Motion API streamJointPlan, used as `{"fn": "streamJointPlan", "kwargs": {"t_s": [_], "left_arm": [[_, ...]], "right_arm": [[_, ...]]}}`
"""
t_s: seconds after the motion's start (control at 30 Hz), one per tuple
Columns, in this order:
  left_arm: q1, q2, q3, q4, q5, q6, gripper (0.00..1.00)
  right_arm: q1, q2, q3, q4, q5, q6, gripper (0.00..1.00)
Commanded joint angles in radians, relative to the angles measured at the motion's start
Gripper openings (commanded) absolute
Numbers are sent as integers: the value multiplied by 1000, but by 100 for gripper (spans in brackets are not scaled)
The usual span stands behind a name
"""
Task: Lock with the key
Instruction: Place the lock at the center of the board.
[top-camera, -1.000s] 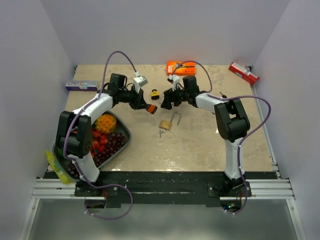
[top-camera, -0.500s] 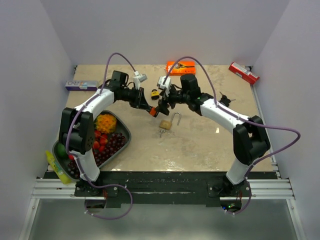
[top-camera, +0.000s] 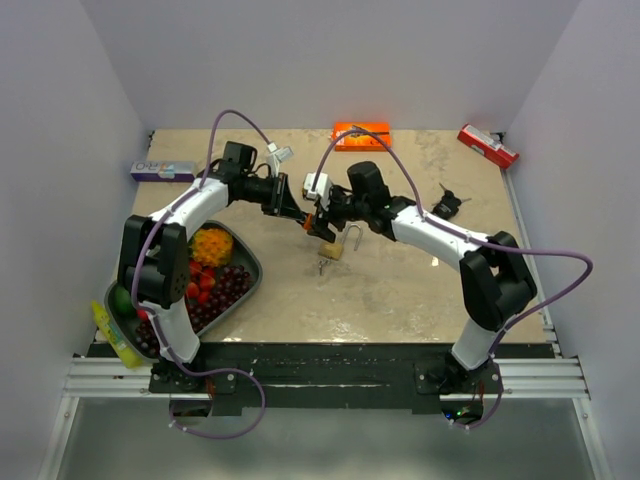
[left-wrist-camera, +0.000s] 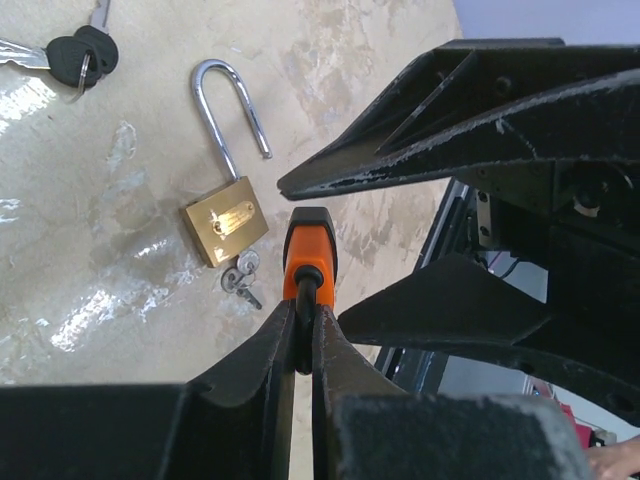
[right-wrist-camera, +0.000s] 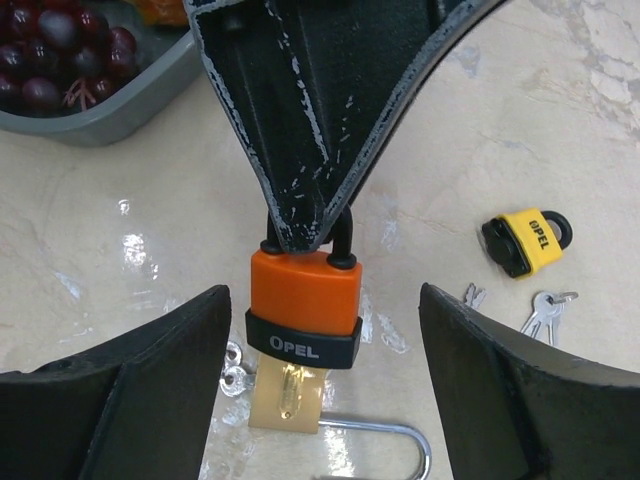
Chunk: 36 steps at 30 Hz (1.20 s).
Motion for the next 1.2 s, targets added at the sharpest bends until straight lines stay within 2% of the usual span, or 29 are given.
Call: {"fn": "streamJointPlan", "kwargs": {"t_s": [0.0,0.1,0.2,0.3,0.33,0.43,0.47,0.53,0.67,0.73,0.77,0.8,0.9,1.17], "left_arm": [[5,-15,1,43,77,-56,0],[5,-12,-4,48,88,-67,0],[5,-10,-12,63,107,-88,0],[5,-8,-12,68,113,-91,0],[5,-10,-12,66,111,-87,0],[10,-13,-19,63,99,-81,0],[11,-15,-22,63,85,-79,0],[26,-24,-27,66,65,-74,2],[101,-64,-39,112,-48,-103,34],[175,-109,-71,203,-88,-155,42],[200,-128,-85,239,-129,-169,56],[218,-157,-100,270,-149,-179,63],[272,-182,-99,290,-208,-168,67],[323,-263,-215,296,-213,-186,68]], "right_arm": [[19,20,4,42,27,-24,74],[23,41,13,30,27,-26,72],[24,49,13,33,28,-38,66],[24,55,16,27,28,-50,51],[26,57,17,27,27,-49,40],[26,52,27,27,19,-23,21],[24,55,31,22,13,-12,9],[26,61,54,13,2,28,0],[21,98,106,-48,-4,141,0],[23,122,134,-74,8,247,0],[23,148,142,-78,36,288,0],[21,168,166,-82,57,377,0],[24,251,246,-143,135,513,0],[29,454,493,-280,389,874,0]]}}
